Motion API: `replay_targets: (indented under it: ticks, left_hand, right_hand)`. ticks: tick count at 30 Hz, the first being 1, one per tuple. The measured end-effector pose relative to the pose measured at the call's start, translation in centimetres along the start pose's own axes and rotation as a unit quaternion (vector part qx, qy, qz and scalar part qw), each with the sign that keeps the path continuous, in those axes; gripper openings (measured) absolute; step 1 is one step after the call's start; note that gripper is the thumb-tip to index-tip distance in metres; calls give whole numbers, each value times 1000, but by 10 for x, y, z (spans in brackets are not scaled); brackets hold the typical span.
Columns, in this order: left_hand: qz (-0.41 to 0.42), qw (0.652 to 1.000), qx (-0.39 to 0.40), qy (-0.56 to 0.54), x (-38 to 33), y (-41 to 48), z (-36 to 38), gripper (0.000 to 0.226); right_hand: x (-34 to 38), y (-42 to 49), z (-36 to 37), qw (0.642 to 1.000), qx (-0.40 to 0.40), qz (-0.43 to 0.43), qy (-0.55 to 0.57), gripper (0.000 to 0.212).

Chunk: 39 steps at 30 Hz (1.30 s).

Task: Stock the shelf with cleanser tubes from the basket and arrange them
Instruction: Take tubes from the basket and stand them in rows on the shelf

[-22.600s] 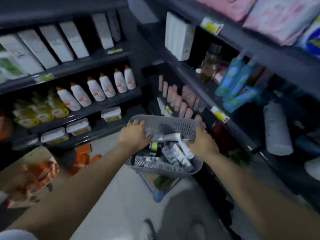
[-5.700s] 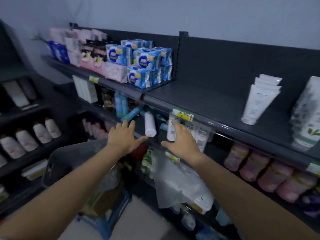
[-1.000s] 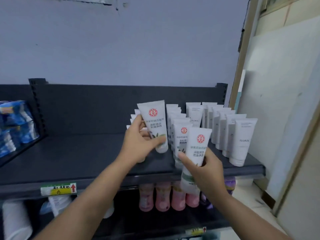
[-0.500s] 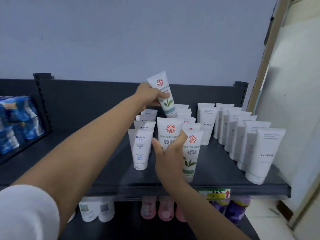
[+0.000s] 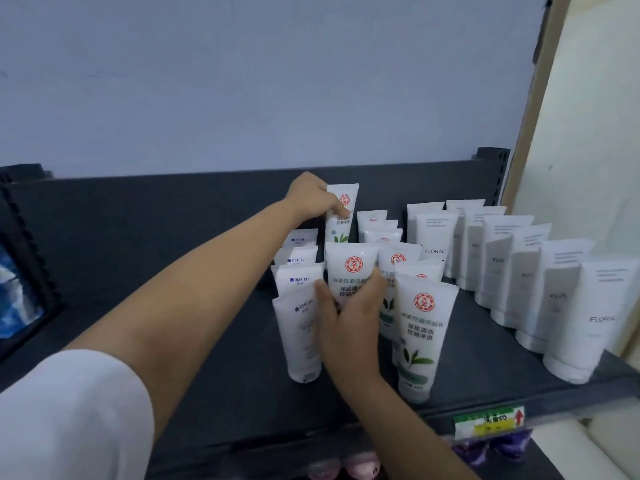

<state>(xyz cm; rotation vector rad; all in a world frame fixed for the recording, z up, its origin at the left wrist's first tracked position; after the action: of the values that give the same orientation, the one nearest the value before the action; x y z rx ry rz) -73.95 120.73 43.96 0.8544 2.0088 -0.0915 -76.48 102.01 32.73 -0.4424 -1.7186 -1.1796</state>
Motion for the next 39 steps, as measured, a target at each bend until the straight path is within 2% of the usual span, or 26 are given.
replay_targets:
  ticks: [2, 6, 11, 16, 20, 25, 27, 28, 30, 32, 33, 35, 39]
  left_hand:
    - [16, 1000, 7, 15, 3, 11, 3, 33]
    - [47, 996, 58, 51, 6, 25, 12, 24]
    - [78, 981, 107, 139, 14, 34, 26, 22]
    - [75, 978, 129, 145, 17, 40, 20, 22]
    - [96, 971, 131, 177, 15, 40, 21, 25]
    - [137, 960, 93, 225, 2, 36, 12, 55]
    - [169, 967, 60, 180, -16, 24, 2, 49]
    - [173, 972, 70, 143, -25, 15, -2, 41]
    - [158, 964, 177, 123, -39, -9, -3, 35]
    - [129, 921, 308, 200, -41, -34, 5, 34]
    - [120, 900, 340, 245, -37, -41, 9, 32]
    - [127, 890, 340, 276, -31, -46, 15, 28]
    - [157, 906, 295, 261, -29, -41, 19, 30]
  right_hand:
    - [-4, 2, -4, 1000, -26, 4, -4, 62]
    - [-10, 6, -11, 997, -54, -9, -59, 71]
    - [-9, 5, -11, 987, -27, -35, -152, 73]
    - [-19, 11, -2, 991, 24, -2, -134, 76]
    - [-25, 17, 3, 993, 30, 3, -112, 75]
    - [-34, 25, 10, 996, 31, 36, -71, 73]
    - [-36, 27, 13, 996, 39, 50, -60, 67]
    - [-36, 27, 15, 996, 45, 55, -55, 63]
    - [-38, 29, 18, 996, 51, 55, -56, 61]
    - [-40, 31, 21, 996, 49, 50, -58, 61]
    - [-40, 33, 22, 996, 45, 50, -56, 61]
    - [-41, 36, 21, 996, 37, 53, -53, 60]
    - [-40, 40, 19, 995, 38, 68, -59, 59]
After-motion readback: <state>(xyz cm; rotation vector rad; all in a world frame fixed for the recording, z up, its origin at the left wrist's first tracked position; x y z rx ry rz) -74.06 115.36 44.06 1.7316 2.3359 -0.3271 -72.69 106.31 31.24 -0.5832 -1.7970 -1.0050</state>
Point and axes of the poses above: each hand's wrist, its own y-axis towards the middle knuckle, its own z-axis out of the palm, x = y × z, the point moved 5 cm from there along y, towards the middle knuckle, and after that the axes turned 2 degrees about -y, right-handed, at the moved point
